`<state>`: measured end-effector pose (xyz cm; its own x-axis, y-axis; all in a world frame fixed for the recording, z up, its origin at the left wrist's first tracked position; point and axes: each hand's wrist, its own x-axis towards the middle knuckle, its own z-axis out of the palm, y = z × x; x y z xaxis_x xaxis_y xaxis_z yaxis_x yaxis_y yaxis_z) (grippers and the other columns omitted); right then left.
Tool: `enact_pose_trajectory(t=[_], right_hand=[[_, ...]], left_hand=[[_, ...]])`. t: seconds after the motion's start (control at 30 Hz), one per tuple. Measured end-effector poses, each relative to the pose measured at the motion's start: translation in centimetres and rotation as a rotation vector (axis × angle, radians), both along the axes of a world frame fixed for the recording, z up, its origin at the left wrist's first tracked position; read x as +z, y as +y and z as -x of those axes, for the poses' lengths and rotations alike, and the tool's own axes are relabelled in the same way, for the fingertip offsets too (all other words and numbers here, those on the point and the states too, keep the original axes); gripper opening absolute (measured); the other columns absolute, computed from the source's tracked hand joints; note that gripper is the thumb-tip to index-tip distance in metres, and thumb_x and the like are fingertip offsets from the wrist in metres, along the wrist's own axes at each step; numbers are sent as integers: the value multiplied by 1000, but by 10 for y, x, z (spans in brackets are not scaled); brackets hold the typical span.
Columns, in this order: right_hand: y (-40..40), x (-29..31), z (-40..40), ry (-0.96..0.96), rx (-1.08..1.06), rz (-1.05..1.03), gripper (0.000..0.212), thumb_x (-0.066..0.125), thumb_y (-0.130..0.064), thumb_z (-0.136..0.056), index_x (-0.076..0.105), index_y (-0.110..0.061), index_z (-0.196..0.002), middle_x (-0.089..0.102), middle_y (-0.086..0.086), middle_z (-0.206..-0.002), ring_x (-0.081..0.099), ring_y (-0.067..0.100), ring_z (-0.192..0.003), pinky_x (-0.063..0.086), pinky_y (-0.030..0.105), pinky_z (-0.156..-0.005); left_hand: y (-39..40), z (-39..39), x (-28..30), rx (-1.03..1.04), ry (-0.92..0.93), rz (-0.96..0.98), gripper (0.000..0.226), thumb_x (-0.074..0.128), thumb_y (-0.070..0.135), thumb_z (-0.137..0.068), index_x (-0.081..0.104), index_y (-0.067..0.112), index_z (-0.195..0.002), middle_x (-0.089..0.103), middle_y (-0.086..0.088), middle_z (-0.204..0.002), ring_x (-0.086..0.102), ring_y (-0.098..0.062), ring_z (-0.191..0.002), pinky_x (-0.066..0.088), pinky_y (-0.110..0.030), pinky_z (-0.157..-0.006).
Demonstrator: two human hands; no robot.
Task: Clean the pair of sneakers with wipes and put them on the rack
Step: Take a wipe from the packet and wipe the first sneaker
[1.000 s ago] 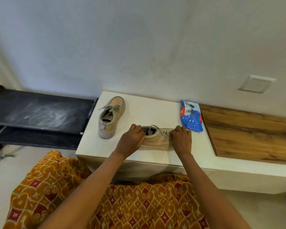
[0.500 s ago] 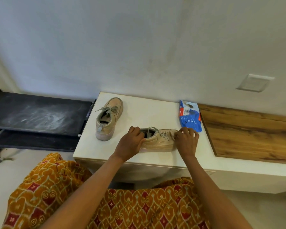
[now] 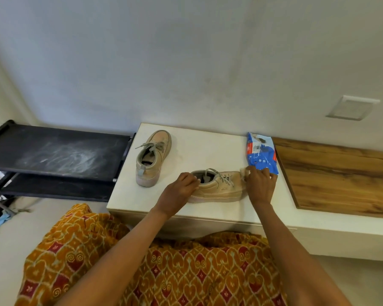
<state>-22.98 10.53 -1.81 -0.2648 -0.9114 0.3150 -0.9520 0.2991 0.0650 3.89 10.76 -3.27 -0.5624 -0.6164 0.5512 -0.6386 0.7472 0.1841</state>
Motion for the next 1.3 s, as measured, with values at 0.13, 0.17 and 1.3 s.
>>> enact_pose_trajectory(t=[0.13,0.17,1.3], right_hand=[[-4,-6,-16,-65,34,-25,7,65,-16,-84,70,-13,-86,69,8,-82,57,30,-94,41,43,-81],[0,-9,-19,-57,81,-24,8,65,-19,-84,71,-14,-83,70,6,-81,58,28,-92,41,42,-81],[6,-9,4,-330,-191,153,12,69,-24,-82,76,-17,-90,60,8,-117,43,31,-122,20,50,-107]], left_hand=[[7,-10,-5,-52,-143,115,34,52,15,-91,59,2,-121,60,-12,-123,42,-24,-123,49,-33,-93],[10,-10,-2,-34,-167,135,37,44,21,-92,60,1,-120,61,-12,-122,45,-24,-122,42,-32,-100],[15,10,18,30,-76,151,55,19,35,-100,66,9,-112,68,-7,-102,50,-20,-106,50,-33,-91]])
